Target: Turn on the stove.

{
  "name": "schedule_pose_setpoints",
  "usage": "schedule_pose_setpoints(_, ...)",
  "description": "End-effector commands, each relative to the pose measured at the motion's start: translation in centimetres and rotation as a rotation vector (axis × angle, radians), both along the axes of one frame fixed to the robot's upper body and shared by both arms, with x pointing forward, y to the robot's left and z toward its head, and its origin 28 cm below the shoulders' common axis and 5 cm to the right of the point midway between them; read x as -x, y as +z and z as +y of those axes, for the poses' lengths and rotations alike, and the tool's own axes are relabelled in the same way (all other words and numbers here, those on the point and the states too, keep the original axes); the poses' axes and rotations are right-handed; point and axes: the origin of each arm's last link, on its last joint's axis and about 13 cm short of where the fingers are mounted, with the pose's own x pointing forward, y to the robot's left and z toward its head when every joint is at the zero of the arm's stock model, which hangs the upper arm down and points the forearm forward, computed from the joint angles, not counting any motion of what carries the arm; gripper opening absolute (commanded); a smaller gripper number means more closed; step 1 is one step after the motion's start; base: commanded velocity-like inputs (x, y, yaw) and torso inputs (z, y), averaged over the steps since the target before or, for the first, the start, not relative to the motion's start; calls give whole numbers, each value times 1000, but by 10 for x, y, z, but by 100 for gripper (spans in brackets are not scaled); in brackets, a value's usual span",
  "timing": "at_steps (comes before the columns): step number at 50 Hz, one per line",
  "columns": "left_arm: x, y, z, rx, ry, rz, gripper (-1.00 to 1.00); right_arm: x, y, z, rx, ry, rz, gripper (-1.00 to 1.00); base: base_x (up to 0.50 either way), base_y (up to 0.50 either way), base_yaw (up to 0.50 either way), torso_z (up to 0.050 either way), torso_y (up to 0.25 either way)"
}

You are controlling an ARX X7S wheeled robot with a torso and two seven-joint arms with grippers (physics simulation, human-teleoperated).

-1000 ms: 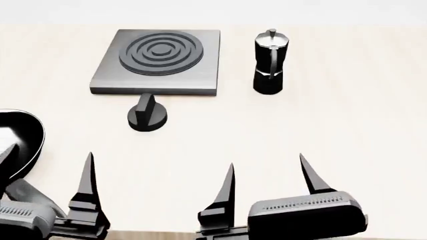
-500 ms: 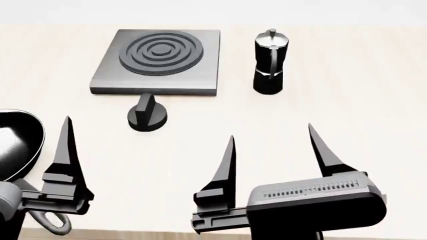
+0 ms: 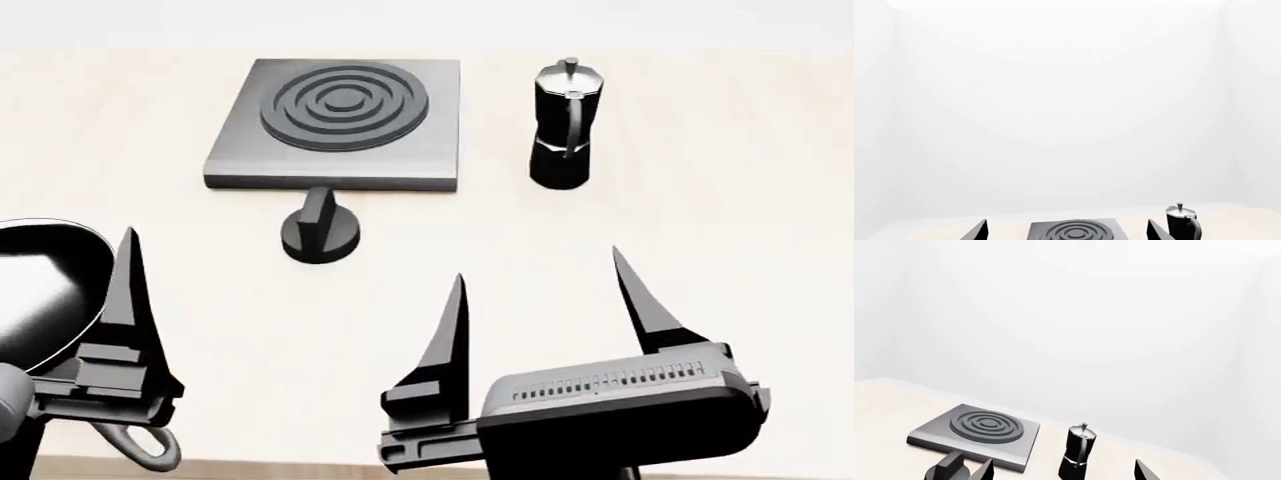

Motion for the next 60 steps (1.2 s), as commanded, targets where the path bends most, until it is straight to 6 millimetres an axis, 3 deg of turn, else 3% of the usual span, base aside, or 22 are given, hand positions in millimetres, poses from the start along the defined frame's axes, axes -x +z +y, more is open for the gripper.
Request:
schedule_pose_setpoints(1,-1,0,0,-3,4,-1,100,0,0,0,6,-2,0,100,0,129,0,0,0)
schedule_pose_setpoints(60,0,1,1,1,13,-6,100,2,3,2,15,10,-7,100,0,126,0,0,0)
